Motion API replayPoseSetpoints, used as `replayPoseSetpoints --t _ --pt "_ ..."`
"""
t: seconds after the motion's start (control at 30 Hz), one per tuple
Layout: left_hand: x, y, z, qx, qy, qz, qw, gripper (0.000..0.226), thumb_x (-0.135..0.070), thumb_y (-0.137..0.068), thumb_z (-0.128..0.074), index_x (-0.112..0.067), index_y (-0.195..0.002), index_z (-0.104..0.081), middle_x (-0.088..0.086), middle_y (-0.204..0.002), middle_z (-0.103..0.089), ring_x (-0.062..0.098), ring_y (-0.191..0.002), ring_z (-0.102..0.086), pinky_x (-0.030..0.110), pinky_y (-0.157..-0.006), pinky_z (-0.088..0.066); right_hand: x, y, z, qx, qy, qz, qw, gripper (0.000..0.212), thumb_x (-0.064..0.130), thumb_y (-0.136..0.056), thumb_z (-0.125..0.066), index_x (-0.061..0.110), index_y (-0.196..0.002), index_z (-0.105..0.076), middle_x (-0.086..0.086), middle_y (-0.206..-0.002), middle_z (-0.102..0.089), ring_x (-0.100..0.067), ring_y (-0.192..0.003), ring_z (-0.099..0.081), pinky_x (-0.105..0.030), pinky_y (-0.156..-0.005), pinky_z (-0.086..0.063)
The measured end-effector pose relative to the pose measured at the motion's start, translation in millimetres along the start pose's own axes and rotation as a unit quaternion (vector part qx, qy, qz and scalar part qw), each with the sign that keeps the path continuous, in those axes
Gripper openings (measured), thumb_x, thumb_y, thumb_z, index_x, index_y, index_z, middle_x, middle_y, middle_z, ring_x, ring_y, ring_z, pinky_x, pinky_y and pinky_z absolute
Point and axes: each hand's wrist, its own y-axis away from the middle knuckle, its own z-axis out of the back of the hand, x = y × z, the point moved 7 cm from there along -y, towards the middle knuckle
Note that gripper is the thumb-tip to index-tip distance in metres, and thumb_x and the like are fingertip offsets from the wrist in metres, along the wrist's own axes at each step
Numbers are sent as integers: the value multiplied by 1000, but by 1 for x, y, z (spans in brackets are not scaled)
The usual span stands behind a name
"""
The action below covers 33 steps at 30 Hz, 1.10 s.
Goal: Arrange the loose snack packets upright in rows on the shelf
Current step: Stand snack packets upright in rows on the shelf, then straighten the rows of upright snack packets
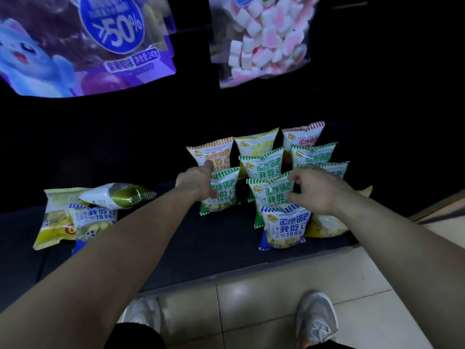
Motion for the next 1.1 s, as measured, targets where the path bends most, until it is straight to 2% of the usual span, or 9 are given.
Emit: replayPoseSetpoints --t 0.2,0.43,0.63,0.8,0.97,1.1 --pt "-1 -16 -8 -21 -19 -14 1000 79 -53 -78 -73 -28 -142 -34 8 -134 -50 30 -121 -47 46 -91 -43 15 4 -5 21 32 21 999 57 52 -90 -62 28 -139 -46 1 -138 -46 -22 -121 -50 -43 -93 -48" --pt "-10 -19 -6 -103 -79 -18 991 69 -51 -82 -69 -27 -140 -40 7 -134 -47 31 -125 -41 47 -98 -38 19 4 -13 46 54 21 997 59 54 -89 -60 31 -141 -44 0 -151 -36 -23 -128 -47 -45 -98 -46" --pt "-15 -11 -3 -118 -81 -28 989 72 -50 -82 -69 -20 -140 -38 9 -135 -46 31 -124 -41 45 -98 -38 32 3 -14 49 75 39 995 60 54 -89 -60 29 -141 -44 1 -145 -41 -22 -124 -48 -39 -89 -47" --pt "-4 15 26 -135 -84 -49 986 79 -56 -83 -64 -19 -145 -32 8 -143 -41 30 -129 -38 44 -102 -37 62 8 -11 52 80 62 994 57 50 -90 -61 27 -140 -46 -1 -144 -42 -25 -125 -48 -39 -90 -45" --pt "27 67 55 -80 -74 -64 992 74 -57 -84 -59 -24 -146 -34 5 -143 -41 27 -129 -38 43 -101 -37 106 20 -3 47 71 82 993 58 50 -90 -60 25 -140 -46 -3 -138 -44 -25 -117 -51 -36 -76 -42" --pt "68 132 72 -22 -64 -56 996 74 -58 -84 -59 -26 -146 -34 3 -142 -42 26 -129 -41 42 -101 -40 144 35 8 37 30 92 995 61 50 -89 -62 25 -142 -45 -4 -144 -40 -26 -120 -51 -40 -92 -47"
